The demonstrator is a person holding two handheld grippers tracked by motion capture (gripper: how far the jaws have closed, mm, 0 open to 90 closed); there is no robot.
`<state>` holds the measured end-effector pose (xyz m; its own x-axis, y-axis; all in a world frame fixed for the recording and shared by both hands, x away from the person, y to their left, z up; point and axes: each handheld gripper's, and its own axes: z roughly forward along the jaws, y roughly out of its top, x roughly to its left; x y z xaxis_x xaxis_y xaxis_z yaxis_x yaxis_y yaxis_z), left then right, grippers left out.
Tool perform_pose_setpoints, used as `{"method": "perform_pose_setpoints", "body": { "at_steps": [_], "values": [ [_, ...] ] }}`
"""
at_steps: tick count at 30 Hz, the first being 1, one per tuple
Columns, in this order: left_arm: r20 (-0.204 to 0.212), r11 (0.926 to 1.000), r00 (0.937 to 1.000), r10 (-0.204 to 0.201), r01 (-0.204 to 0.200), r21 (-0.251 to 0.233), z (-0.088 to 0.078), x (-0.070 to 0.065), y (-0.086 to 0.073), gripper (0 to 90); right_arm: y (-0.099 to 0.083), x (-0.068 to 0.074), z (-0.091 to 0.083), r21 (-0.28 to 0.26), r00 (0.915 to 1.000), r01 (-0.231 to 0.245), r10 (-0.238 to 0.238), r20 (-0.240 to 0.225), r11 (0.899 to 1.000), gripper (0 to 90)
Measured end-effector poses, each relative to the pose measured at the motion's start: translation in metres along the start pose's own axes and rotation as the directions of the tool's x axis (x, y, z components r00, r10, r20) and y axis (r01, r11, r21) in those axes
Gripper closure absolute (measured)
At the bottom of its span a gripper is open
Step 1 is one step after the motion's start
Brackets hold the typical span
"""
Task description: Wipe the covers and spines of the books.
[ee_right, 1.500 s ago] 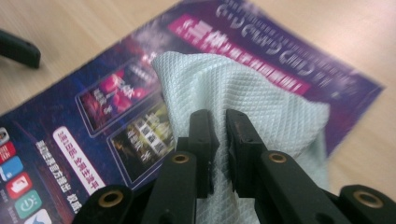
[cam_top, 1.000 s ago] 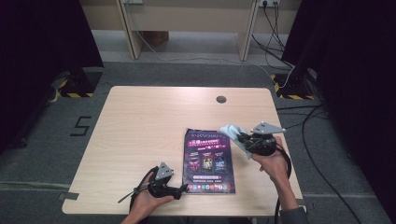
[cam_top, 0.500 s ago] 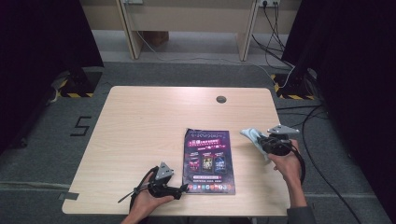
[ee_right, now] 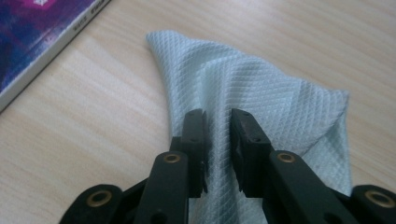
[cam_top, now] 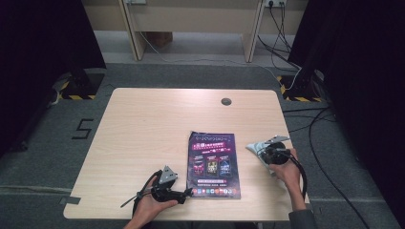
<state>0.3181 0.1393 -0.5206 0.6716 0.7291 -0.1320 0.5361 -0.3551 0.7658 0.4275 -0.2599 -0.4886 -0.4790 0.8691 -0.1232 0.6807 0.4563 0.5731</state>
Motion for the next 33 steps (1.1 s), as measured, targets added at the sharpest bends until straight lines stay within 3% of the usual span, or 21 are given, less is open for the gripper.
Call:
{"method": "perform_pose_setpoints", "body": {
  "at_steps": [4,9,13,24,33],
  "values": [
    [-0.002,1.0,1.0,-0.001,0.001,0.0,0.0,0.0,0.0,17.0,0.0,-0.002,-0.002,0.002,0.9994,-0.034,0.034,-0.001,0.999,65.1],
    [-0.001,1.0,1.0,-0.003,0.003,0.0,0.0,0.0,0.0,17.0,0.008,-0.001,-0.014,-0.071,0.9963,-0.086,0.086,-0.011,0.994,54.4],
    [0.0,1.0,1.0,-0.002,0.002,0.0,0.0,0.0,0.0,16.9,0.014,0.007,-0.017,-0.1,0.9956,-0.081,0.076,-0.054,0.992,50.2],
    [0.001,1.0,1.0,-0.002,0.002,0.001,0.0,0.0,0.0,17.0,0.022,0.026,-0.014,-0.107,0.9872,-0.096,0.081,-0.138,0.99,46.3],
    [0.002,1.0,1.0,-0.001,0.001,0.0,0.0,0.0,0.0,17.1,0.024,0.036,-0.01,-0.101,0.9824,-0.088,0.069,-0.174,0.991,45.3]
  ]
}}
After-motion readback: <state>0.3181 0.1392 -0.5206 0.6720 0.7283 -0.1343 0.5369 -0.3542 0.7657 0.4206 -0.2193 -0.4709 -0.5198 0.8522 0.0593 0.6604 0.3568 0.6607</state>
